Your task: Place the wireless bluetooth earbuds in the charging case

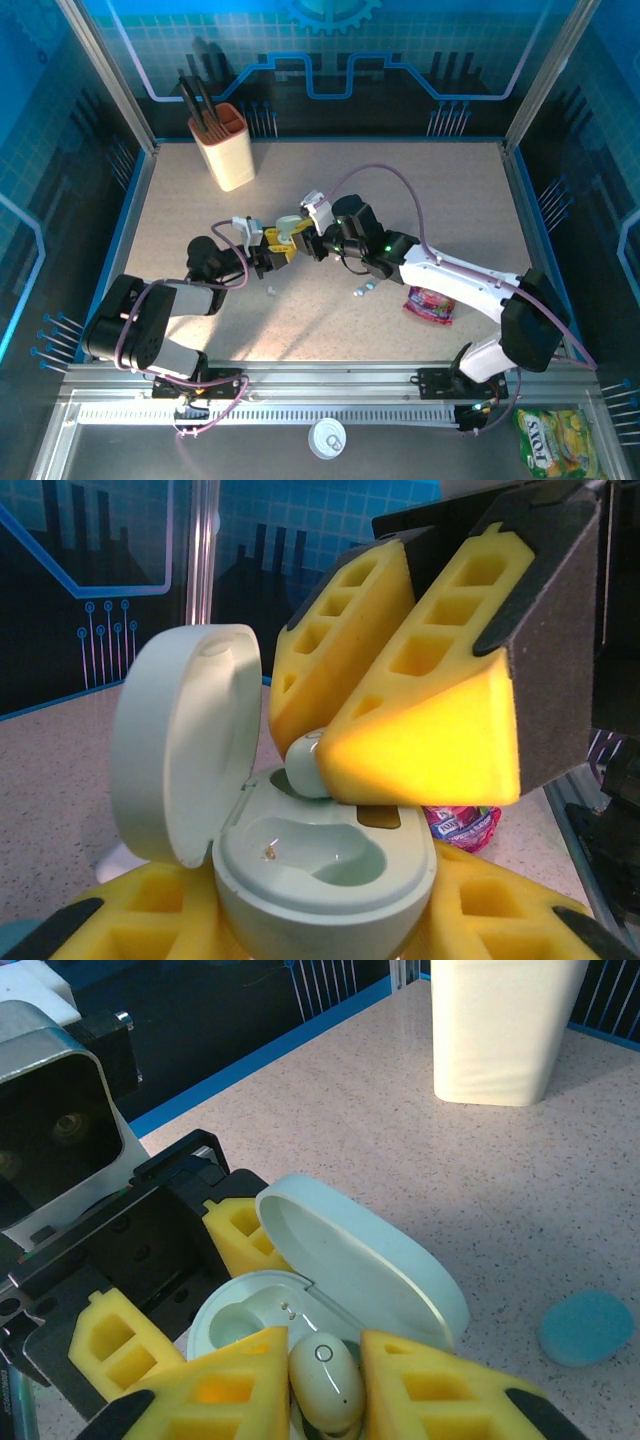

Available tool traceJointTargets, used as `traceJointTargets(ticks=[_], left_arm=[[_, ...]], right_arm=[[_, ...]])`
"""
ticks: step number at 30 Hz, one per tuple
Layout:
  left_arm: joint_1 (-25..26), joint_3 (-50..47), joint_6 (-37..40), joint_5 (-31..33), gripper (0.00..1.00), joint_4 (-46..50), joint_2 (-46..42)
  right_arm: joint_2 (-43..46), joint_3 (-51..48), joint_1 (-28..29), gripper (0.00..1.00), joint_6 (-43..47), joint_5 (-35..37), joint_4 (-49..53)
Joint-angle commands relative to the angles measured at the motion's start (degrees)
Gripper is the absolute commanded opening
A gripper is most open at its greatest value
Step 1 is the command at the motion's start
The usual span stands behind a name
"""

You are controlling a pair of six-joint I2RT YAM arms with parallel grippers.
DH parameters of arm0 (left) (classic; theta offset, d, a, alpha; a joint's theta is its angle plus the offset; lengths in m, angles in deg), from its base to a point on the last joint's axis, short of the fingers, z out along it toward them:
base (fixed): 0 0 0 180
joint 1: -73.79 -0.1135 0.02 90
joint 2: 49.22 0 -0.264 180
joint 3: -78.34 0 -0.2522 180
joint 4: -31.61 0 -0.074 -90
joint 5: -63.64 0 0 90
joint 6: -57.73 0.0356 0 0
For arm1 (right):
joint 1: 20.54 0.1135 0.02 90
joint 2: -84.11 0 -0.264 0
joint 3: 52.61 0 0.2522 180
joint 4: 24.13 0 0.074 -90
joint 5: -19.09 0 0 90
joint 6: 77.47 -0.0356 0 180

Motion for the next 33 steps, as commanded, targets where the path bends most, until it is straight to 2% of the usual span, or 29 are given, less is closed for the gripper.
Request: traceJointTargets(ticks=[1, 4, 12, 17, 21, 27, 33], left_arm=[[0.2, 0.2, 1.1, -0.5, 0.24, -1.6, -1.4], [0.2, 0.3, 1.3, -0.5, 0.24, -1.7, -1.0], [0.2, 0.4, 1.9, -0.4, 0.24, -1.6, 0.1], [0.1, 0.5, 1.8, -0.4, 0.25, -1.6, 0.1], [0.1, 0.5, 1.7, -0.5, 0.24, -1.6, -0.5], [0.5, 0.8, 1.3, -1.4, 0.24, -1.6, -0.4], [1.2, 1.4, 0.9, -1.4, 0.24, -1.6, -0.5]], right_arm=[[0.5, -0.4, -0.7, 0.31, -0.9, -0.4, -1.4], [2.5, -0.6, -1.2, 0.42, -1.5, -0.4, -1.5], [9.1, -4.8, -3.6, 0.61, -4.0, 1.3, -2.6], [14.3, -11.5, -9.3, 0.70, -8.5, 5.0, -1.2], [17.0, -17.5, -17.8, 0.72, -11.4, 3.6, 3.6], [14.8, -19.2, -28.0, 0.72, -11.1, 5.9, 12.4], [5.0, -16.0, -39.1, 0.66, -15.9, -5.7, 14.7]])
